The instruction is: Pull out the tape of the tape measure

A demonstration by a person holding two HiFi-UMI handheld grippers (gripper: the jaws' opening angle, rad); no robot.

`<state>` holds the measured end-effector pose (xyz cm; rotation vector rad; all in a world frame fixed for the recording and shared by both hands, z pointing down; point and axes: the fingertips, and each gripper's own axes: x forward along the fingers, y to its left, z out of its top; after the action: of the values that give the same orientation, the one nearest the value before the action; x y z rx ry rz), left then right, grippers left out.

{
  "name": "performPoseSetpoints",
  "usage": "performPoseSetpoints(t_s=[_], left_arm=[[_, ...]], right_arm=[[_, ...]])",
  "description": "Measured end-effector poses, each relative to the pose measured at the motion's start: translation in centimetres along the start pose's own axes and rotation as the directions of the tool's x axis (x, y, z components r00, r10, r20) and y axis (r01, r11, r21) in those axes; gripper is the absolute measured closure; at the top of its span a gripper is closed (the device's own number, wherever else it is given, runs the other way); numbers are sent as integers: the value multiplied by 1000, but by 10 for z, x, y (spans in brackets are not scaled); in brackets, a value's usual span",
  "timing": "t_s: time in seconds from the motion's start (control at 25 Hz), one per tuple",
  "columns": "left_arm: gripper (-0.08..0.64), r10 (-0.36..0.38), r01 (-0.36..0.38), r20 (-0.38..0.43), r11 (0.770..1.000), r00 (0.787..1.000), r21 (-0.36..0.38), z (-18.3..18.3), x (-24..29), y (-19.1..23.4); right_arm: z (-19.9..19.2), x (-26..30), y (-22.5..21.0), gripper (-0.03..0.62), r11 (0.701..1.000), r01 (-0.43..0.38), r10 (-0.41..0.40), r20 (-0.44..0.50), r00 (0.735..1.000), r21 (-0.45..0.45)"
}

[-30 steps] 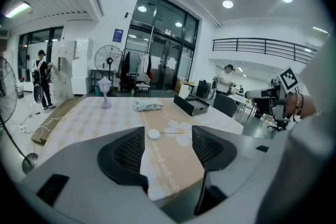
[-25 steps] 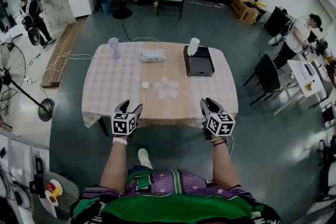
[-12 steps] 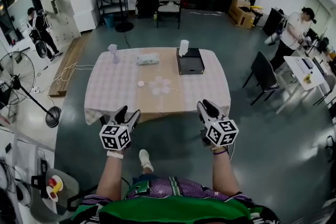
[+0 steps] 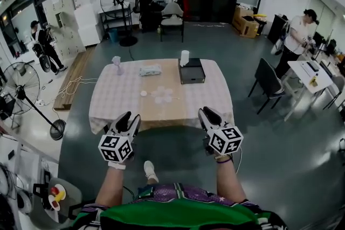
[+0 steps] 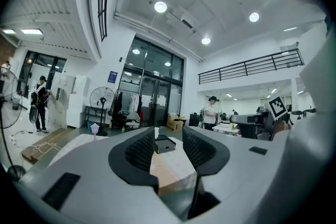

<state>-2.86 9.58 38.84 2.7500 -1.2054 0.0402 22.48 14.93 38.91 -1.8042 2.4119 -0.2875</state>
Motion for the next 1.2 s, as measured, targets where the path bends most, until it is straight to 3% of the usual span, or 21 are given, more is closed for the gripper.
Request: performPoseSetpoints(t_s=[0.48, 0.92, 1.2], left_arm=[[529, 23, -25, 37, 998, 999, 50, 5, -11, -27], [537, 37, -38, 52, 999, 998, 29, 1, -30, -15], [535, 55, -57, 36, 997, 998, 44, -6, -35, -13]], right_arm=[[16, -20, 10, 568, 998, 21, -18, 47, 999, -65], [18, -20, 33, 588, 991, -11, 18, 52, 998, -133], [15, -22, 35, 588, 989, 7, 0, 50, 999, -146]])
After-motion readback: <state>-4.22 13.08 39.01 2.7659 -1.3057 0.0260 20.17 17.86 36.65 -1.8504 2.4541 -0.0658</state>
